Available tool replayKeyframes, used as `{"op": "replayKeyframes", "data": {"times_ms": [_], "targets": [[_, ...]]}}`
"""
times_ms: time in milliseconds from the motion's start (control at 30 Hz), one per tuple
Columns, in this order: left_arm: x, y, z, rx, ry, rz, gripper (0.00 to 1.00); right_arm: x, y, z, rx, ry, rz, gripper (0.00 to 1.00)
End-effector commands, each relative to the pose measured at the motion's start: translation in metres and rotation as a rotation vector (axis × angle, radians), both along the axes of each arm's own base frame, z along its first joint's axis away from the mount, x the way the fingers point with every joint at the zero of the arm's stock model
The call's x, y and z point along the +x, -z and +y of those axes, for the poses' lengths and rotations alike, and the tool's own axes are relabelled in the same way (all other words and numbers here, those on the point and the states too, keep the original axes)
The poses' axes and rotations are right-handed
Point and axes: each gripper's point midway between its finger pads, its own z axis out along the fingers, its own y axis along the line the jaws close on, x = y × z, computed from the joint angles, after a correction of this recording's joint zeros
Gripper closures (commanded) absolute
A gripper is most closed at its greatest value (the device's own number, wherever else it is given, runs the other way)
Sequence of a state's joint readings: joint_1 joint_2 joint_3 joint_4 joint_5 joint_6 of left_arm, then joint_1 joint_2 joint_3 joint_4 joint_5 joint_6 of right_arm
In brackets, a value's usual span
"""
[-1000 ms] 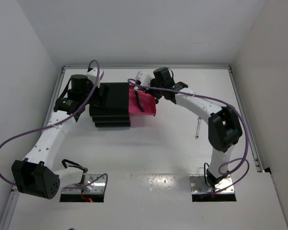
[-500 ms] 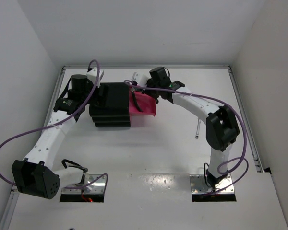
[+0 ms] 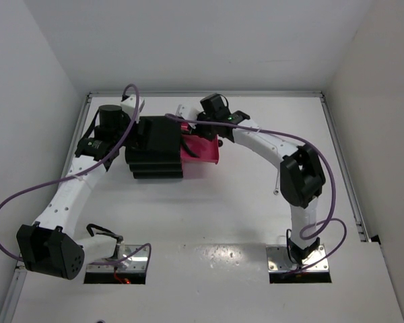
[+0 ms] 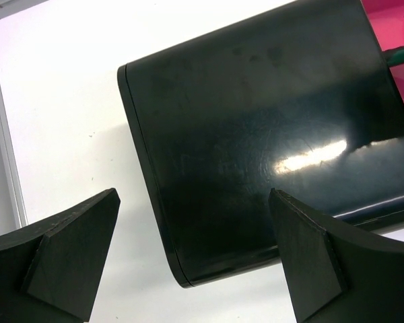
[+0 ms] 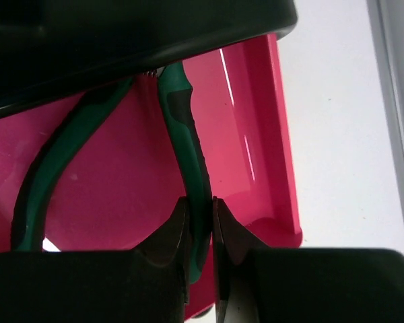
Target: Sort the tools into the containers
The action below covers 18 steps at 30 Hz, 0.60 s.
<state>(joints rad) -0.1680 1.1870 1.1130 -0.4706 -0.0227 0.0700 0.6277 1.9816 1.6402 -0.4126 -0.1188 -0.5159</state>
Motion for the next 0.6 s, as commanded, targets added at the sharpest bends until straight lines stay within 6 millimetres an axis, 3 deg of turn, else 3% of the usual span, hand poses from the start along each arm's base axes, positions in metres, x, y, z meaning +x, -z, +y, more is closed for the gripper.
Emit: {"op": "replayKeyframes", "data": {"times_ms": [0,100,167,300,467,500,567], "targets": [[0.005,-0.008,0.008,0.001,-0.022,-0.037,0.01,-0.007,-0.009,0.025,0.071,-0.039,0.032,0.9],[0.004,-0.008,0.006,-0.003,-0.014,-0.037,0.01,-0.006,-0.007,0.024,0.064,-0.026,0.041,0.68],[0.004,-0.008,0.006,-0.003,-0.014,-0.037,0.01,-0.009,-0.001,0.022,0.062,-0.019,0.056,0.6],[0.007,-0.007,0.006,-0.003,-0.014,-0.037,0.01,-0.006,-0.006,0.02,0.095,0.012,0.051,0.55],[0.008,-0.003,0.005,-0.01,-0.019,-0.025,0.01,-0.006,-0.05,0.021,0.203,0.061,-0.005,0.53],[0.01,-0.005,0.009,-0.011,-0.028,-0.034,0.01,-0.002,-0.075,0.017,0.245,0.08,-0.053,0.53],[0.011,-0.009,0.008,-0.012,-0.028,-0.043,0.01,-0.003,-0.103,0.015,0.308,0.113,-0.081,0.52]]}}
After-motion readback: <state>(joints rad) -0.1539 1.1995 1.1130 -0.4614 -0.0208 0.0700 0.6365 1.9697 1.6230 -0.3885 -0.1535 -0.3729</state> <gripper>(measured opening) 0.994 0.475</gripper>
